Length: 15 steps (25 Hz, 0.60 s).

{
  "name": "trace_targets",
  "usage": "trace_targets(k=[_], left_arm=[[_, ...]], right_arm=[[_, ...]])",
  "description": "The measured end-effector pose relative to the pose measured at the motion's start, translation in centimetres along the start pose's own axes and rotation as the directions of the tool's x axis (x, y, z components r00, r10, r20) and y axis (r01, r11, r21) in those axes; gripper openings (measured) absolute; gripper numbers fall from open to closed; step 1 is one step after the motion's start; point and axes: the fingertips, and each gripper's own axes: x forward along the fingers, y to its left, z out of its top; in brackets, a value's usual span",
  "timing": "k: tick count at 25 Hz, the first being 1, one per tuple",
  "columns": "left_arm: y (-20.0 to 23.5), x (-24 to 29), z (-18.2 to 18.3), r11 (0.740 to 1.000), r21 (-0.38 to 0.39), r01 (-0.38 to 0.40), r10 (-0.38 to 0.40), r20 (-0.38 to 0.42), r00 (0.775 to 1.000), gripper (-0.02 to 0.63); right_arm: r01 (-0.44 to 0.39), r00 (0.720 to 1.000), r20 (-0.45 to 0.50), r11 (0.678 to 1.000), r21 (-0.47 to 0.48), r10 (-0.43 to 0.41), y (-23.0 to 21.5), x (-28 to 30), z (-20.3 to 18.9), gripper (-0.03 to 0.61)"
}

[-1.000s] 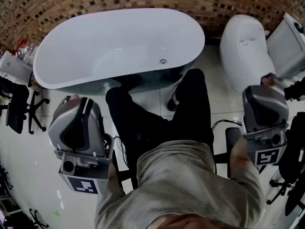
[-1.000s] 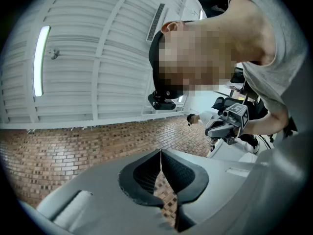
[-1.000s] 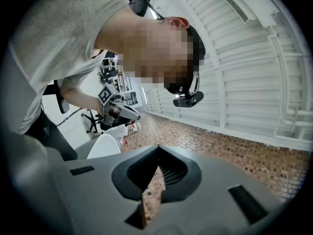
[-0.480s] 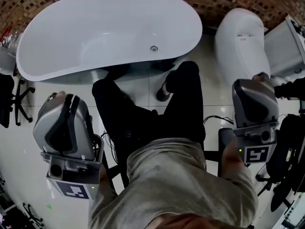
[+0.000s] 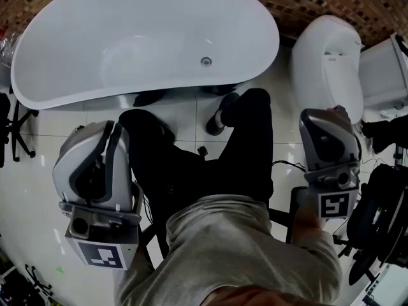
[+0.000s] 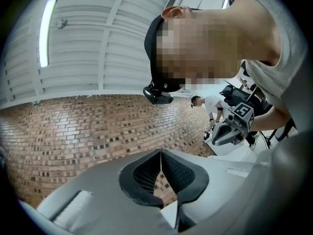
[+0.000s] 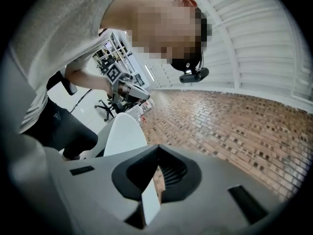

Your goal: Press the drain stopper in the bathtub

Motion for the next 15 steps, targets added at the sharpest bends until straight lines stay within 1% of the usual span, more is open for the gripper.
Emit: trace_targets(k=[4,6,9,11,12,15], left_arm=[[0.4,1.1,-4.2,0.999,-0.047,-0.008,0.004,-0.085,0.996,0.009],[0.7,1.9,-6.5,0.997,-0.071,-0.004,-0.005,-0.127,0.992,0.009],[1.1,3.4,-10.3,0.996,-0.084,0.013,-0.028,-0.185,0.982,0.009],[1.3,4.4,-12.8,0.997,-0.08,0.019,-0.035,-0.21,0.977,0.009],[1.6,4.8,-13.9,0.998,-0.068,0.012,-0.026,-0.209,0.977,0.009],[2.7,6.0,-17.2,0.999,-0.01,-0.039,0.037,-0.183,0.982,0.009]], right_arm=[[-0.044,0.996,-0.078,0.998,0.038,0.047,1.2,1.5,-4.4,0.0],[-0.074,0.991,-0.105,0.995,0.066,0.081,1.9,2.5,-6.3,0.0],[-0.129,0.981,-0.131,0.986,0.104,0.143,3.0,4.5,-9.2,0.0],[-0.169,0.973,-0.14,0.978,0.125,0.186,3.8,6.0,-11.1,0.0],[-0.187,0.968,-0.142,0.973,0.134,0.205,4.2,6.8,-12.1,0.0],[-0.23,0.957,-0.14,0.959,0.168,0.254,5.1,9.4,-14.9,0.0]])
